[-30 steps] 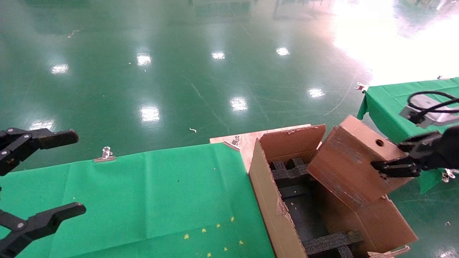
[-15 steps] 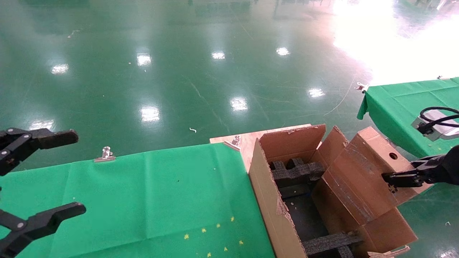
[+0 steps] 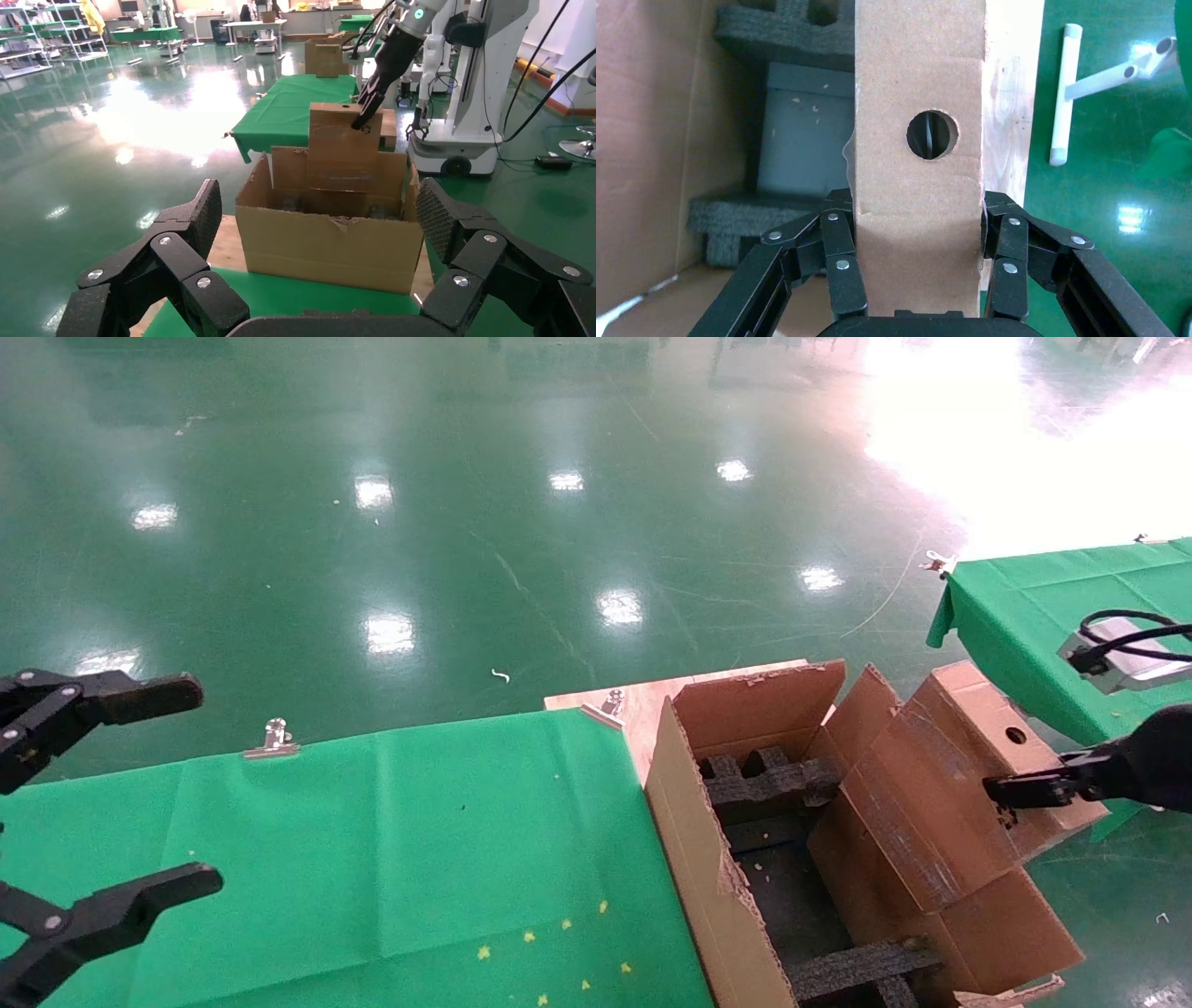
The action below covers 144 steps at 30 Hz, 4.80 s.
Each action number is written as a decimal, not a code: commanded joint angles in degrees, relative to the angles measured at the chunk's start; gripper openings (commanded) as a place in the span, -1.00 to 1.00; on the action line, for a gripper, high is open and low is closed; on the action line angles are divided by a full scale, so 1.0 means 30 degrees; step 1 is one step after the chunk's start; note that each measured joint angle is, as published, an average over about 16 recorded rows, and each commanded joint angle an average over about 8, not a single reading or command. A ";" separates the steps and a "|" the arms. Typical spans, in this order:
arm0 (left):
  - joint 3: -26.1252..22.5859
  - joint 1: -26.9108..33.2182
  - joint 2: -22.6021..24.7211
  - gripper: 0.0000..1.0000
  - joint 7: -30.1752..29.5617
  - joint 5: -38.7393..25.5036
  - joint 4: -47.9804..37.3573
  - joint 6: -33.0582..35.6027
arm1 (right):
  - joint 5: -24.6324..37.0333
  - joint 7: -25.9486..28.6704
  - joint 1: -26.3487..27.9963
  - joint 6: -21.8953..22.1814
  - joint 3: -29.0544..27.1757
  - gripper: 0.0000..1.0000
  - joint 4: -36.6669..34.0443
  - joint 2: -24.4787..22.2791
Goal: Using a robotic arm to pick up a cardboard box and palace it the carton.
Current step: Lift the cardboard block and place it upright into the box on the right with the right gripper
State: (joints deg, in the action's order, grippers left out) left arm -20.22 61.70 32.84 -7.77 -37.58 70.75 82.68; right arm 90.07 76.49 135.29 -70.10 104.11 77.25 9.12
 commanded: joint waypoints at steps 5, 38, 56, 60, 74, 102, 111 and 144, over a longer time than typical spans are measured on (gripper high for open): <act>0.0000 0.0000 0.0000 1.00 0.0000 0.0000 0.0000 0.0000 | 0.0590 0.1632 -0.0933 0.1425 0.0563 -1.00 0.0174 0.0730; -0.0001 0.0000 0.0000 1.00 0.0001 0.0001 0.0000 0.0000 | 0.4781 0.9843 -0.5067 0.5241 0.2777 -1.00 0.0228 0.4122; -0.0002 0.0001 -0.0001 1.00 0.0001 0.0001 0.0000 -0.0001 | 0.7479 1.3006 -0.6767 0.6339 0.3410 -1.00 0.0196 0.5857; -0.0002 0.0001 -0.0001 1.00 0.0001 0.0001 0.0000 -0.0001 | 0.8014 1.3721 -0.7190 0.6739 0.3491 -1.00 0.0174 0.6072; -0.0003 0.0001 -0.0001 1.00 0.0001 0.0002 0.0000 -0.0001 | 0.8772 1.5426 -0.8635 0.7626 0.3836 -1.00 0.0089 0.6330; -0.0004 0.0001 -0.0001 1.00 0.0002 0.0002 0.0000 -0.0001 | 0.8492 1.6528 -1.1555 0.9594 0.4477 -1.00 -0.1099 0.7258; -0.0002 -0.0002 -0.0002 1.00 0.0002 0.0004 -0.0003 -0.0004 | 0.7906 1.5789 -1.2203 1.0118 0.4598 -0.15 -0.2370 0.7943; -0.0002 -0.0004 -0.0003 1.00 0.0003 0.0005 -0.0007 -0.0007 | 0.8571 1.6174 -1.0704 0.9402 0.4246 1.00 -0.0834 0.6795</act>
State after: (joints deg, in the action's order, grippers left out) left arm -20.23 61.69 32.83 -7.76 -37.56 70.73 82.66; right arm 115.64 124.79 103.76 -41.79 116.51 74.70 29.47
